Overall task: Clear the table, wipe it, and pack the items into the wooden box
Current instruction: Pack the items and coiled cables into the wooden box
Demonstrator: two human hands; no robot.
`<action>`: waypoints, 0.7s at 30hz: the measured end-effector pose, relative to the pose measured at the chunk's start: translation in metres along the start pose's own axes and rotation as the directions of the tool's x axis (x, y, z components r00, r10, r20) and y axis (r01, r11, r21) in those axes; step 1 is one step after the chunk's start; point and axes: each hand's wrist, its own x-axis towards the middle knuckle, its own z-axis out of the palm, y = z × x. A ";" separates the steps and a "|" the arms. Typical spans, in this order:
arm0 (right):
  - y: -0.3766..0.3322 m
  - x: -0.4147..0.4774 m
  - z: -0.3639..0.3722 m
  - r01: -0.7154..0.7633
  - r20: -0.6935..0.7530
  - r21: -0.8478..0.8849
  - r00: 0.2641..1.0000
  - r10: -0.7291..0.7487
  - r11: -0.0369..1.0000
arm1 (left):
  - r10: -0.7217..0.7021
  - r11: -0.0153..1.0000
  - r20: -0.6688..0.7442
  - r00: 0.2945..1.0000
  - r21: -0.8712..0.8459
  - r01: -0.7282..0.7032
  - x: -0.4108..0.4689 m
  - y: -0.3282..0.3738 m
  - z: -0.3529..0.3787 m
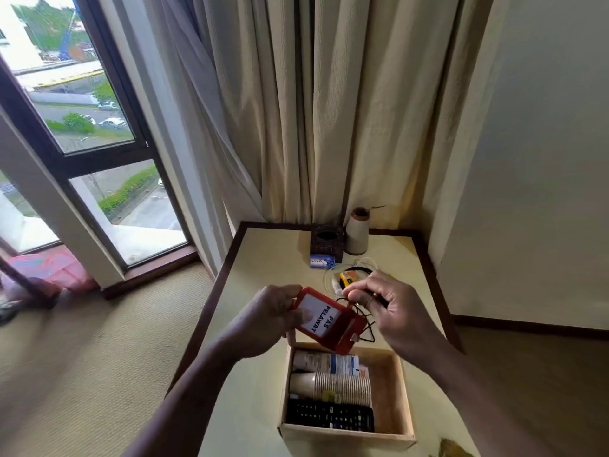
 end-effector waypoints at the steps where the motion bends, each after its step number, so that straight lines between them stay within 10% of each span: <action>1: -0.001 0.003 -0.003 -0.019 -0.016 0.062 1.000 0.020 0.998 | -0.013 0.996 0.045 0.999 -0.088 0.017 -0.001 0.003 -0.002; 9: 0.005 -0.001 0.017 -0.298 0.021 0.425 0.947 0.320 0.855 | -0.070 0.768 -0.136 0.988 -0.640 -0.033 -0.003 0.015 0.019; 13: 0.005 -0.008 0.026 -0.387 0.018 0.430 0.907 0.420 0.816 | -0.100 0.792 -0.315 0.944 -0.599 -0.116 -0.001 0.007 0.037; 21: 0.012 -0.007 0.004 -0.633 0.422 0.719 0.725 0.545 0.287 | 0.116 0.923 -0.410 0.905 -0.292 -0.250 -0.003 -0.019 0.056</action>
